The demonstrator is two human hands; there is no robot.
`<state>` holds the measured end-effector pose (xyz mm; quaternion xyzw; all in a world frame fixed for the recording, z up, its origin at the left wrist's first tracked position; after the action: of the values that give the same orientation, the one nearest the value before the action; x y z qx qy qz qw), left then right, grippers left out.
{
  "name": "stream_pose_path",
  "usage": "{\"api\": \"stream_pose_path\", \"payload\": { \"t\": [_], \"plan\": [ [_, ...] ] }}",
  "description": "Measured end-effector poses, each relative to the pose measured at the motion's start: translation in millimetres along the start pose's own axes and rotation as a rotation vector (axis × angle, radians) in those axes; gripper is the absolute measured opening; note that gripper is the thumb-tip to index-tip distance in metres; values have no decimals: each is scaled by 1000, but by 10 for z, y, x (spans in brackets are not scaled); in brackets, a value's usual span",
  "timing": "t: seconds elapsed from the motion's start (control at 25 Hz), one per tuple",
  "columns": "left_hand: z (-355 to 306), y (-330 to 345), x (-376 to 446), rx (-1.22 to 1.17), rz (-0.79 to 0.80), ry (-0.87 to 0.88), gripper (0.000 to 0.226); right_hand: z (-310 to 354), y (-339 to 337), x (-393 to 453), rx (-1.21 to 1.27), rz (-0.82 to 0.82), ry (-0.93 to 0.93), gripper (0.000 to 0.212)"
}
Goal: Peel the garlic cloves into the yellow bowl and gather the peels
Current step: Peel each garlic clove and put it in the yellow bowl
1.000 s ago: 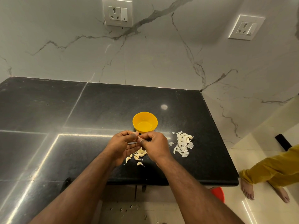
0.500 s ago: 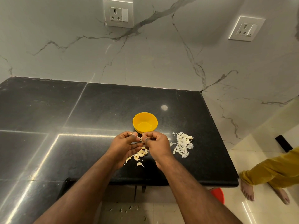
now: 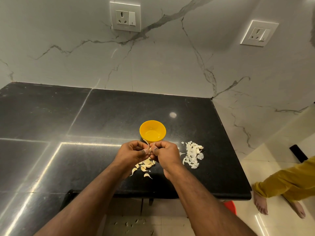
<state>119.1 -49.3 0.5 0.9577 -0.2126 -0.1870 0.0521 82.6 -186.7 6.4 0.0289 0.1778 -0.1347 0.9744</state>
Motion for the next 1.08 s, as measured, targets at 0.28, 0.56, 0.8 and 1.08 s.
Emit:
{"api": "stream_pose_path", "payload": {
  "t": [0.28,0.56,0.8,1.08],
  "plan": [
    [56,-50,-15,-87,7,-46,11,-76,19,1,181,58,109,23],
    [160,-125,-30,-274,-71,-116,15,-60,53,9,190,122,89,19],
    [64,-60,-7,-92,-16,-66,5,31,145,25,-81,165,-61,14],
    [-10,-70,-10,78,-33,6,12,47,101,20,-143,147,-92,14]
  ]
}}
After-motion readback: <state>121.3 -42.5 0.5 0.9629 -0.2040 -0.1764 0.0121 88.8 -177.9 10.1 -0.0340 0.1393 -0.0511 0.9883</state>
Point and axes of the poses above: each hand's wrist, its own x-axis towards the middle knuckle, its own y-axis out of the palm, z = x × y, the point moved 9 cm from there along x, towards the middle knuckle, and after that the axes turned 6 degrees about z, right-handed, at the moved point
